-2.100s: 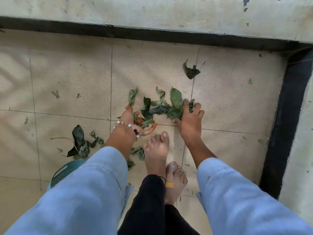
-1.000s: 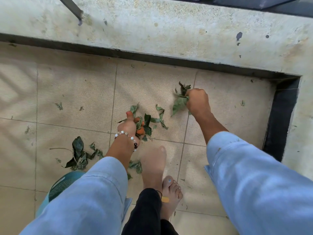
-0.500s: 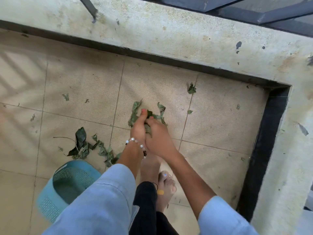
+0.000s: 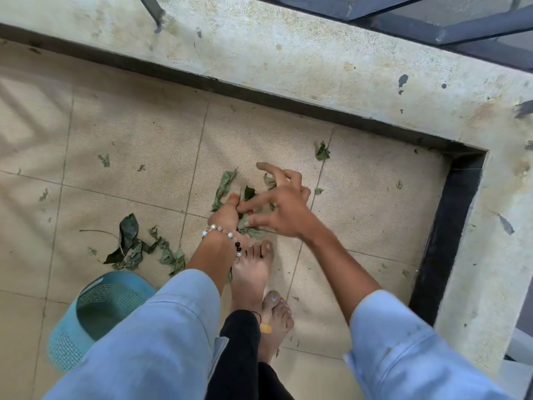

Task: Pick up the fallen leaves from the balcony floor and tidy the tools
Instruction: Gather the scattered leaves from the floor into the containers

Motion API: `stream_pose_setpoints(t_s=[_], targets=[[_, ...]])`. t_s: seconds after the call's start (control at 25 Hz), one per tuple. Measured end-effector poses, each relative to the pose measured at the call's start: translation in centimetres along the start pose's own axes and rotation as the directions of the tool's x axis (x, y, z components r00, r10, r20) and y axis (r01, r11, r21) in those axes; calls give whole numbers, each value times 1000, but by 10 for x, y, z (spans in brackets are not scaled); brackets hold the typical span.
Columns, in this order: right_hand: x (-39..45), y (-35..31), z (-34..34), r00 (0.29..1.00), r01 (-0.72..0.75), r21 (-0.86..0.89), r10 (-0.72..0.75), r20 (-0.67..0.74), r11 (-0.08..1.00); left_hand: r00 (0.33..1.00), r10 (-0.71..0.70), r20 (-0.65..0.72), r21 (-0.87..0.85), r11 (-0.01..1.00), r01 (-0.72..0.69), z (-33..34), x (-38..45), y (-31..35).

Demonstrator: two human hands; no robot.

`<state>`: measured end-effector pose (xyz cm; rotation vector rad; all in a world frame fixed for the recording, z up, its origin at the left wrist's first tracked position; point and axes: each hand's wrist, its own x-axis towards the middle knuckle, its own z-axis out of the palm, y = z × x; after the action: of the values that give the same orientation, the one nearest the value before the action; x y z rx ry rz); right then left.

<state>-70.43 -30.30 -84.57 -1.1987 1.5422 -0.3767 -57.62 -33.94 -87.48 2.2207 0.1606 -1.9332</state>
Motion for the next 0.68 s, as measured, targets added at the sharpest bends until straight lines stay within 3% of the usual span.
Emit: stream_pose_setpoints(t_s=[0.04,0.08,0.12,0.16,0.2,0.28,0.36,0.4,0.52,0.6,0.68], targets=[[6,3,-16,998,-61,275,57,25,959,999,35,-40,32,999,-34,-1,5,5],[17,13,-30,990,-97,425,132,-54,900,997,60,-56,23,998,-59,-3,12,9],[29,25,-42,951,-126,365,217,-220,923,995,74,-60,4,997,-74,-6,19,13],[43,44,-50,877,-221,159,268,-399,962,995,80,-57,0,997,-80,-9,21,17],[54,64,-58,823,-356,-59,283,-492,933,996,75,-56,32,997,-73,-13,21,19],[73,99,-60,826,-524,-336,373,-422,782,996,62,-70,102,993,-55,-23,23,21],[85,120,-43,829,-552,-403,430,-356,730,995,59,-85,192,981,-42,-32,24,22],[87,121,-30,824,-546,-337,421,-379,767,995,54,-89,205,978,-35,-36,25,21],[73,86,20,854,-405,-134,322,-410,904,986,34,-161,157,988,-9,-44,23,15],[65,61,53,945,-260,-326,171,-279,909,981,36,-189,89,996,-19,-46,19,14],[61,49,79,981,-191,-562,174,-85,805,978,35,-207,50,998,-25,-52,22,13]])
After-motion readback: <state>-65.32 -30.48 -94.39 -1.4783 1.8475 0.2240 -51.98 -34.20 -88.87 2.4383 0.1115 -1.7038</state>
